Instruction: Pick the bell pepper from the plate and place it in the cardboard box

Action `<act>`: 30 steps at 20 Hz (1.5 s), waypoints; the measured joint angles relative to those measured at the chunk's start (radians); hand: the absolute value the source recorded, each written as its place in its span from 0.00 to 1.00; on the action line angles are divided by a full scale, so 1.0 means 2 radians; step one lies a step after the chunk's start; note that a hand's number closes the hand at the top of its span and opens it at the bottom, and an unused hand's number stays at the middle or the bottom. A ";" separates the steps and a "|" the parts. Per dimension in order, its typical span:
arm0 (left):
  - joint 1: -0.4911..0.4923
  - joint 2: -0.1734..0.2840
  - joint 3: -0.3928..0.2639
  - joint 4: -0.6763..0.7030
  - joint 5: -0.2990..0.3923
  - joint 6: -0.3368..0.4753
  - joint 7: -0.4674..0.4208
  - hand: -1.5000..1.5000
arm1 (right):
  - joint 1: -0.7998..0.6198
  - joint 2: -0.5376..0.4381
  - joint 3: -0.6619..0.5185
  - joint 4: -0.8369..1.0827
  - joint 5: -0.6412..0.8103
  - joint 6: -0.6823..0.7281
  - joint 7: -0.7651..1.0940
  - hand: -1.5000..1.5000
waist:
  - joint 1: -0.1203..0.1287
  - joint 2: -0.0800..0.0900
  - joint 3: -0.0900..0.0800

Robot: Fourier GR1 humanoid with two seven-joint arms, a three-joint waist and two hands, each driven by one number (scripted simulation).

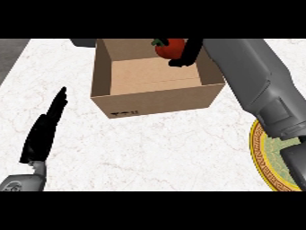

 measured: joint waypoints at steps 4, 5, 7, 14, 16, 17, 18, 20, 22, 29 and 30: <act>0.002 -0.001 0.003 0.004 0.001 0.000 -0.007 0.50 | -0.005 0.036 0.018 0.024 0.018 -0.018 0.005 1.00 | -0.001 0.000 0.000; 0.003 -0.003 0.003 0.006 -0.001 0.002 -0.007 0.50 | -0.005 0.043 0.022 0.030 0.023 -0.022 0.006 1.00 | -0.002 0.000 0.000; 0.003 -0.004 0.003 0.008 -0.002 0.003 -0.011 0.50 | -0.004 0.056 0.024 0.045 0.028 -0.030 0.013 0.00 | -0.002 0.001 0.000; -0.004 -0.002 0.002 0.011 -0.001 -0.006 -0.011 0.50 | 0.002 0.084 0.027 0.079 0.023 -0.034 0.032 0.00 | 0.007 0.002 0.000; -0.010 -0.003 0.005 0.018 0.001 -0.008 -0.011 0.50 | 0.010 0.086 0.023 0.083 0.016 -0.035 0.026 0.00 | 0.007 0.003 0.000; -0.009 -0.004 0.003 0.018 0.001 -0.008 -0.013 0.50 | 0.008 0.087 0.015 0.086 0.006 -0.030 0.030 0.00 | 0.009 0.003 0.000; -0.010 -0.003 0.004 0.019 0.002 -0.010 -0.014 0.50 | 0.008 0.088 0.007 0.089 -0.003 -0.025 0.031 0.00 | 0.010 0.004 0.000; -0.010 -0.003 0.003 0.017 0.001 -0.010 -0.014 0.50 | 0.007 0.089 -0.016 0.093 -0.028 -0.020 0.037 0.00 | 0.012 0.004 0.000; -0.011 -0.004 0.002 0.017 -0.001 -0.009 -0.015 0.50 | 0.003 0.089 -0.044 0.097 -0.055 -0.016 0.047 0.00 | 0.011 0.005 0.000; -0.008 -0.008 -0.003 0.004 -0.004 -0.007 -0.011 0.50 | -0.013 0.065 -0.132 0.116 -0.142 0.033 0.091 0.00 | 0.013 0.008 0.000; -0.008 -0.007 -0.001 0.007 -0.005 -0.006 -0.013 0.50 | -0.015 0.054 -0.144 0.117 -0.153 0.041 0.098 0.00 | 0.013 0.009 0.000</act>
